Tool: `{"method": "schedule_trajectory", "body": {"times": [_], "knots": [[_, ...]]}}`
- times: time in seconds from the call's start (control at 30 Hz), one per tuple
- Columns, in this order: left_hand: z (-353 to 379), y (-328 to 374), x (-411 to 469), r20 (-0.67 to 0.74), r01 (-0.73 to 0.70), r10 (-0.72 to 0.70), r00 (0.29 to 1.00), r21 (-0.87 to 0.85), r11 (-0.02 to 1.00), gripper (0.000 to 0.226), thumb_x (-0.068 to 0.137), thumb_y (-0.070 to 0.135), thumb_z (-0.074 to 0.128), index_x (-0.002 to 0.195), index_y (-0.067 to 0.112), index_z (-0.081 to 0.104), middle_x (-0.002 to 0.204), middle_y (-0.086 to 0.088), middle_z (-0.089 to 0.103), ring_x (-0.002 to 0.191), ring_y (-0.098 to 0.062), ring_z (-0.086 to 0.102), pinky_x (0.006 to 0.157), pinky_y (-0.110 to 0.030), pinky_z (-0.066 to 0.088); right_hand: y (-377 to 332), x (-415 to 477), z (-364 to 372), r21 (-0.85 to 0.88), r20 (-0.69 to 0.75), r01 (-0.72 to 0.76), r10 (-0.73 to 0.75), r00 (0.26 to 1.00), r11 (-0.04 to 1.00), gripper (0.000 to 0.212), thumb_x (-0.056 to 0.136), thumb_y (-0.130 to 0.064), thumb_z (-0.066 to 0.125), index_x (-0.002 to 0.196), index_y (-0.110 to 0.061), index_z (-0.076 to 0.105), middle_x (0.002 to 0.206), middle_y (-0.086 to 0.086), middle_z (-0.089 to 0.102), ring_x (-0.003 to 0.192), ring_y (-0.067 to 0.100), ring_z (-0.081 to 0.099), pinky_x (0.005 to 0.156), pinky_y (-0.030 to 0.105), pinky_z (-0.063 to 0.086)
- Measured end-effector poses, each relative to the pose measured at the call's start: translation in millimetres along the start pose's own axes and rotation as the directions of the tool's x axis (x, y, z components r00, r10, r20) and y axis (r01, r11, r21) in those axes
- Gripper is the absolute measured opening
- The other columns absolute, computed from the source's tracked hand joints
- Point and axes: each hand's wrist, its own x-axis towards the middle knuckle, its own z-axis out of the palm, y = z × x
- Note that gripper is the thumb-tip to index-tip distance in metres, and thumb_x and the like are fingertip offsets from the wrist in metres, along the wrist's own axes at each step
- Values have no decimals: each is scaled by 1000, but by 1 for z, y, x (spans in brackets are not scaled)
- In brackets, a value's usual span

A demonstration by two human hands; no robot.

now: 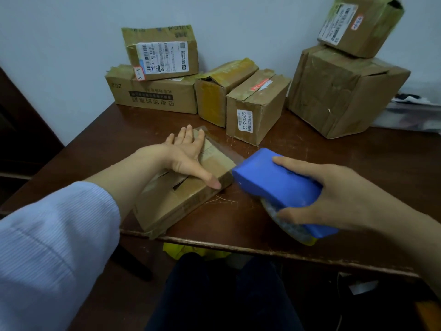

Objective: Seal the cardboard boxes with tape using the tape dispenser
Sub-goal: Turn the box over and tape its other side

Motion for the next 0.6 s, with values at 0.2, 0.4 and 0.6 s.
{"method": "schedule_trajectory", "body": {"times": [0.2,0.4,0.6], "knots": [[-4,1,3,16,4,-4,1000,-7,1000,162,28,92,55,145,18,-31,151,-16,-36,140,-29,-31,115,-48,-14,6,-29,-14,-36,103,-58,62,993,998,87,47,-79,56,124,-75,17,137,-18,41,111,10,48,91,31,45],[-2,-2,3,-34,25,-26,999,-25,999,163,32,91,61,147,16,-26,154,-16,-31,143,-30,-27,116,-50,-11,-29,14,-31,-390,160,-39,110,981,920,87,64,-74,60,141,-53,26,125,-10,45,89,11,39,67,27,38],[-5,-30,4,-76,158,-165,983,-93,983,158,30,92,51,149,18,-22,156,-14,-26,145,-32,-20,114,-58,-5,-65,57,-46,-437,163,79,-7,987,896,80,65,-65,67,138,-42,43,116,-11,49,93,14,44,68,28,42]]}}
